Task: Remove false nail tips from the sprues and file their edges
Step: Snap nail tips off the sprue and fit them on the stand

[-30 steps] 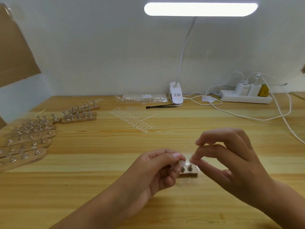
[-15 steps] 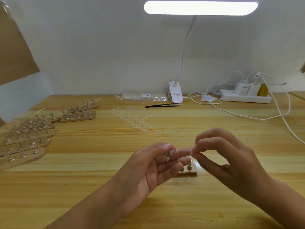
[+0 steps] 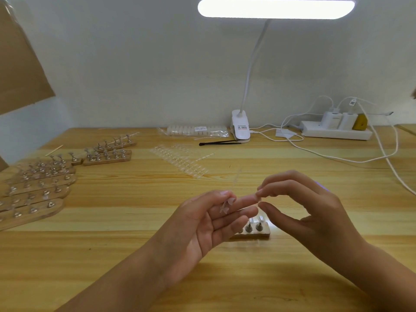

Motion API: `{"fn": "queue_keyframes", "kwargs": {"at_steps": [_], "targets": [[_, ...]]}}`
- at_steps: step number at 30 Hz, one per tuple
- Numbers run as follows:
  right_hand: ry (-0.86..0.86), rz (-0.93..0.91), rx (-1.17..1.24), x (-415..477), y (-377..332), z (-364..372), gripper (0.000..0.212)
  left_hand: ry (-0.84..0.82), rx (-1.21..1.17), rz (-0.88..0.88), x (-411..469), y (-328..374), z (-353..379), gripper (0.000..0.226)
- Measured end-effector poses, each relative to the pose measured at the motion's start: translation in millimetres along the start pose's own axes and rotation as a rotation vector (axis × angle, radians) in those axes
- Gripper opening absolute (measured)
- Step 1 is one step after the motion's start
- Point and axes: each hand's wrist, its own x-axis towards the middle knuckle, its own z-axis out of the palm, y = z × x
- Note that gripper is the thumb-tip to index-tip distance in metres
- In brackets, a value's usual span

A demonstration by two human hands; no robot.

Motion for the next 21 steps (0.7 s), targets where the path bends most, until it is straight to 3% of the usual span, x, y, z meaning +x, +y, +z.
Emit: {"fn": "queue_keyframes", "kwargs": {"at_steps": [5,9,12,15,21], "targets": [[-0.013,0.017,0.098,0,-2,0,0.011,0.042,0.089,0.027,-2,2,0,0.018],[-0.031,0.116,0.237,-3,-3,3,0.016,0.250,0.439,0.267,-2,1,-2,0.031],[-0.131,0.108,0.169,-5,-1,8,0.014,0.362,0.382,0.381,-1,7,-7,0.031],[-0.206,0.079,0.075,-7,0,13,0.012,0.378,0.292,0.356,-1,9,-10,0.015],[-0.255,0.059,-0.003,-7,-4,17,0.034,0.352,0.297,0.269,0,0,-9,0.015]]}}
